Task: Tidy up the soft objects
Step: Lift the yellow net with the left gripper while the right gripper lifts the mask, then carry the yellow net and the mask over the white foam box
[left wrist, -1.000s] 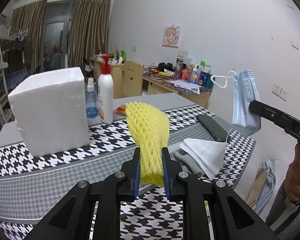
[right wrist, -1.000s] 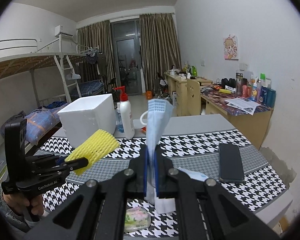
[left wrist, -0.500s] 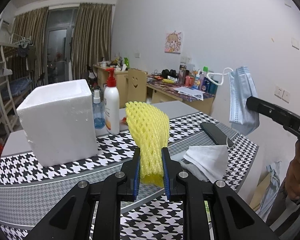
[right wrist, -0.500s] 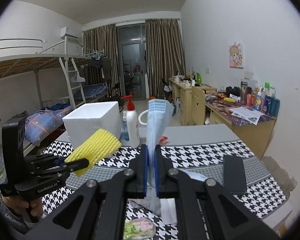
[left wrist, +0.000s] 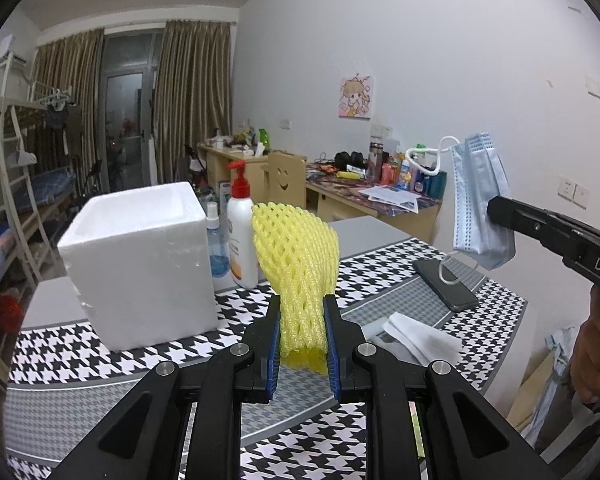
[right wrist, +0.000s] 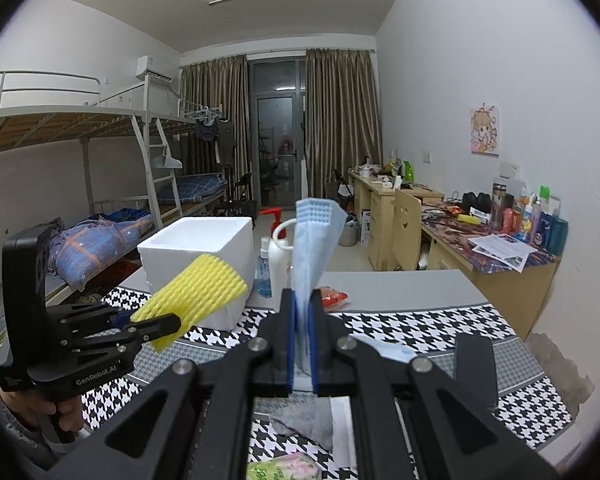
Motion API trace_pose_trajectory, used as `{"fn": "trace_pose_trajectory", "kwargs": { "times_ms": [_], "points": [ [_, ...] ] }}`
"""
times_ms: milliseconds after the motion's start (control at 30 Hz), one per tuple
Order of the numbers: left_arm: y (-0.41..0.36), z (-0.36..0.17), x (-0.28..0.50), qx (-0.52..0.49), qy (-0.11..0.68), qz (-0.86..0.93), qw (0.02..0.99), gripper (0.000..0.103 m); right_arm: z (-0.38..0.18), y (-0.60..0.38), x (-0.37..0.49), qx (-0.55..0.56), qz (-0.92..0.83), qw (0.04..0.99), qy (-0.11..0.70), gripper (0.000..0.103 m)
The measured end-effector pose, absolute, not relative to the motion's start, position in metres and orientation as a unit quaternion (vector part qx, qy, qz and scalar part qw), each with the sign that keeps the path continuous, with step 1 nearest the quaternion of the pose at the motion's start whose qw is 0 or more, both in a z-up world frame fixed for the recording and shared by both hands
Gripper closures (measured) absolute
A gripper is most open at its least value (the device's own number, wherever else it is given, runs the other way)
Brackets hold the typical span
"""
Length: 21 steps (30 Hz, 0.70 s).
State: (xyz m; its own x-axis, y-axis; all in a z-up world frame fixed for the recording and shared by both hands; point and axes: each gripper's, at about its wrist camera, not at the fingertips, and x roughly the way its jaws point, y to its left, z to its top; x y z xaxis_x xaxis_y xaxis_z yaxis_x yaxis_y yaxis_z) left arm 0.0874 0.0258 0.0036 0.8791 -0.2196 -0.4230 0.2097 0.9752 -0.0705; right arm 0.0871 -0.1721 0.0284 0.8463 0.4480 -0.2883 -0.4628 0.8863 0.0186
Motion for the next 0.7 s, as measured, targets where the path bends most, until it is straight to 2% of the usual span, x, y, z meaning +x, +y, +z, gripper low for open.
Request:
{"fn": "trace_pose_trajectory", "kwargs": {
  "times_ms": [700],
  "points": [
    [0.051, 0.027, 0.088, -0.001, 0.197, -0.065, 0.978, 0.083, 0.032, -0.156, 0.101, -0.031, 0.262, 0.955, 0.137, 0.094]
  ]
}}
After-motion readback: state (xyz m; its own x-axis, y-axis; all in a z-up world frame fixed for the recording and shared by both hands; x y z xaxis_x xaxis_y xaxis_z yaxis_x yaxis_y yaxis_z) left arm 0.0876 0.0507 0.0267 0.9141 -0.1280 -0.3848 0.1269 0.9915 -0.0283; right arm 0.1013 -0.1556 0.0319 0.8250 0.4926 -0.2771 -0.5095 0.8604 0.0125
